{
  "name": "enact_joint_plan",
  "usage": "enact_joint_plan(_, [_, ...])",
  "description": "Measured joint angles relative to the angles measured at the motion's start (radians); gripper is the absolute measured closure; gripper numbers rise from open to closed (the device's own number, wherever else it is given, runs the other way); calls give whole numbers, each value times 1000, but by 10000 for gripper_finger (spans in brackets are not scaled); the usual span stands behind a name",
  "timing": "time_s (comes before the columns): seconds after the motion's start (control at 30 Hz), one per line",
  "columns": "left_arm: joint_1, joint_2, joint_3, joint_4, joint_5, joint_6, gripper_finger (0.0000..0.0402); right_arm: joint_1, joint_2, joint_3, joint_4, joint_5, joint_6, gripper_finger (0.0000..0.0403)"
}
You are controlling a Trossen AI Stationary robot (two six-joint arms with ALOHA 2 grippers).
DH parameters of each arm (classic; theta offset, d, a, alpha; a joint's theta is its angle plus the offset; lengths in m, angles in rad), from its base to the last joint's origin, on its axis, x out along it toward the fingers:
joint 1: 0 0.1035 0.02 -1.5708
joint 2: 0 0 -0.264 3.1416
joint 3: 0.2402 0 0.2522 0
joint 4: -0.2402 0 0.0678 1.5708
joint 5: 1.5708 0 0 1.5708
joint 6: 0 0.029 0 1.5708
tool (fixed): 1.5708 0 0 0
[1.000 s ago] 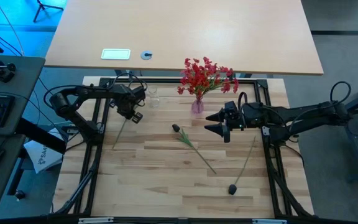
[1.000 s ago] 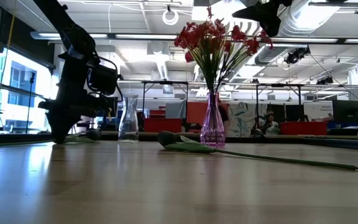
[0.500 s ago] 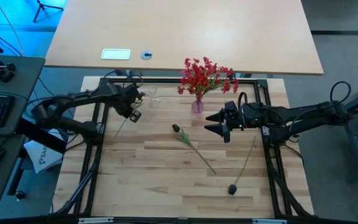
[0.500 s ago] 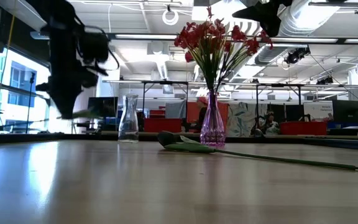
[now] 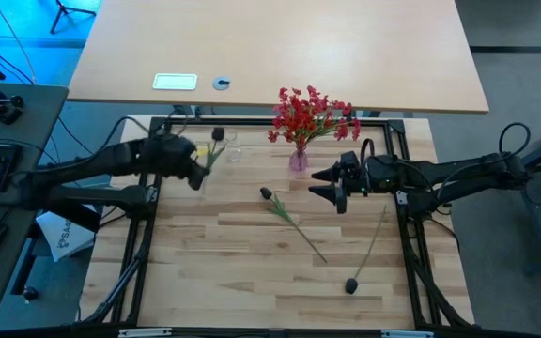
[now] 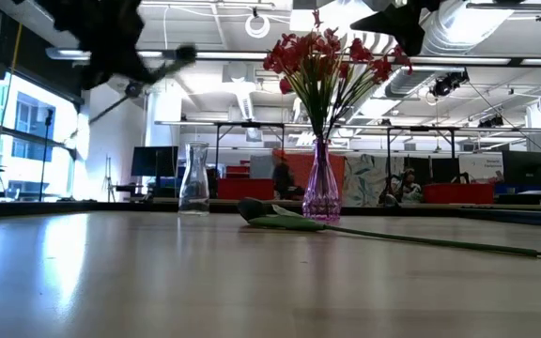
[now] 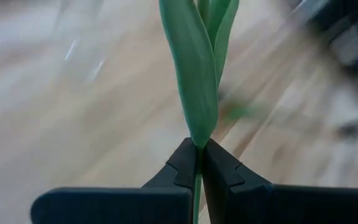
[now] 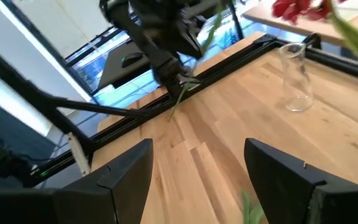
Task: Sort flowers into vase by color
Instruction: Put the top black tulip into the transparent vase
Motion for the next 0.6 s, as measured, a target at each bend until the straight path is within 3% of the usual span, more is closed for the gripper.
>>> enact_joint_plan(0.13, [-65,3,1,351,-106,58,401,0,0,0,0,34,11,156])
enact_joint_plan(0.27, [-88,49,2,600,-124,334,401,0,0,0,1,35,21,156])
enact_joint_plan(0.43, [-88,77,59,591,-221,582,401,0,0,0,1,35,26,156])
enact_joint_plan(0.6, [-47,63,104,652,-321,646,401,0,2,0,1,57,42,156])
